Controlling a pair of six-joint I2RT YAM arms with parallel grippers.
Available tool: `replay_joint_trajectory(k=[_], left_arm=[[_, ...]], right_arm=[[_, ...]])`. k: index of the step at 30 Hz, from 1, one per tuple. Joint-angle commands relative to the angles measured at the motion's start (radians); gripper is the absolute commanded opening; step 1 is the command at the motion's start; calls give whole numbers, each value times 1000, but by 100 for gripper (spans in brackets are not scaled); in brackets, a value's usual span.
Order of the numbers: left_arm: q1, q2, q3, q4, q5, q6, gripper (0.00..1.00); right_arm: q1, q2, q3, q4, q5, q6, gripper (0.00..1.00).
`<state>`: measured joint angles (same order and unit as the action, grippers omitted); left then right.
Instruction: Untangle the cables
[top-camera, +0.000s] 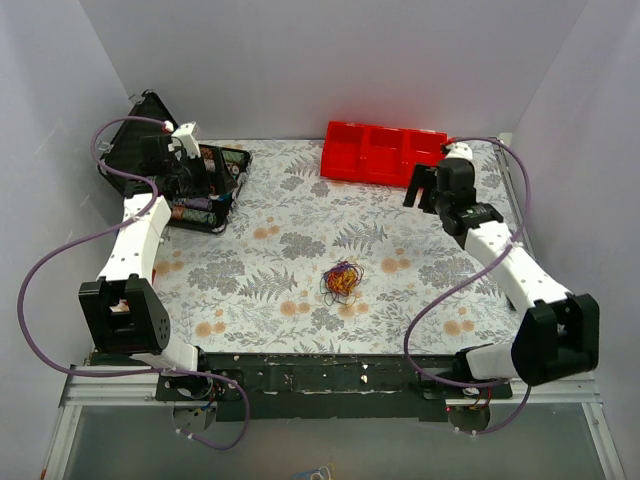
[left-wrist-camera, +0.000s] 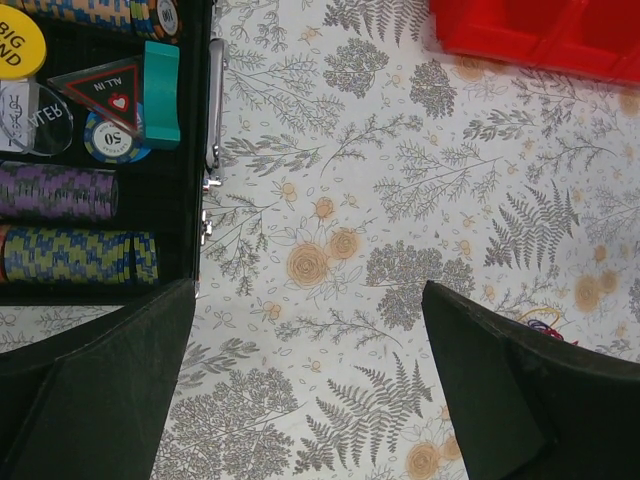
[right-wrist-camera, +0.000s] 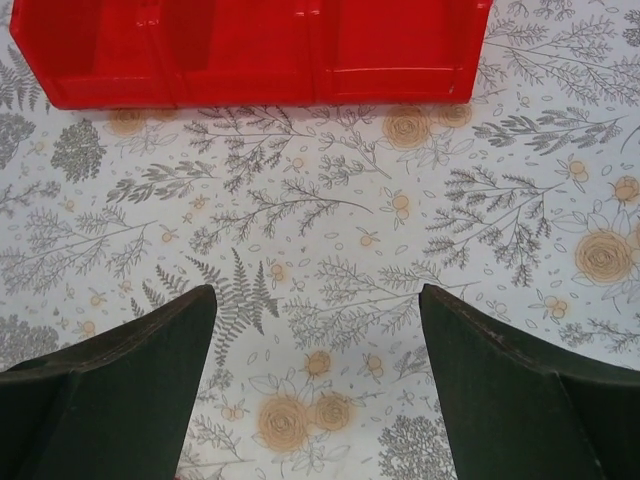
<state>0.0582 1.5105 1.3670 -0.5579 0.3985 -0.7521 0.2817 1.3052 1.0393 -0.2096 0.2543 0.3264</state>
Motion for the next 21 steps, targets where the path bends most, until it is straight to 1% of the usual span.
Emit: replay_joint_trajectory(k=[1, 6, 9, 11, 16, 21], left_arm=[[-4, -24, -25, 26, 26, -3, 98], [-4, -45, -52, 26, 89, -6, 98], [-3, -61, -69, 21, 99, -3, 98], [-4, -73, -85, 21, 94, 7, 98], [-4, -87, -114, 13, 74, 31, 98], [-4, -95, -121, 9, 74, 49, 98]], right_arm=[[42, 132, 138, 110, 121, 19, 91], [63, 334, 335, 107, 187, 10, 92], [62, 439, 419, 108, 227, -9, 92], [62, 489, 450, 118, 246, -23, 91], [63, 581, 476, 162, 260, -36, 84], [63, 696, 547, 179, 270, -70, 83]])
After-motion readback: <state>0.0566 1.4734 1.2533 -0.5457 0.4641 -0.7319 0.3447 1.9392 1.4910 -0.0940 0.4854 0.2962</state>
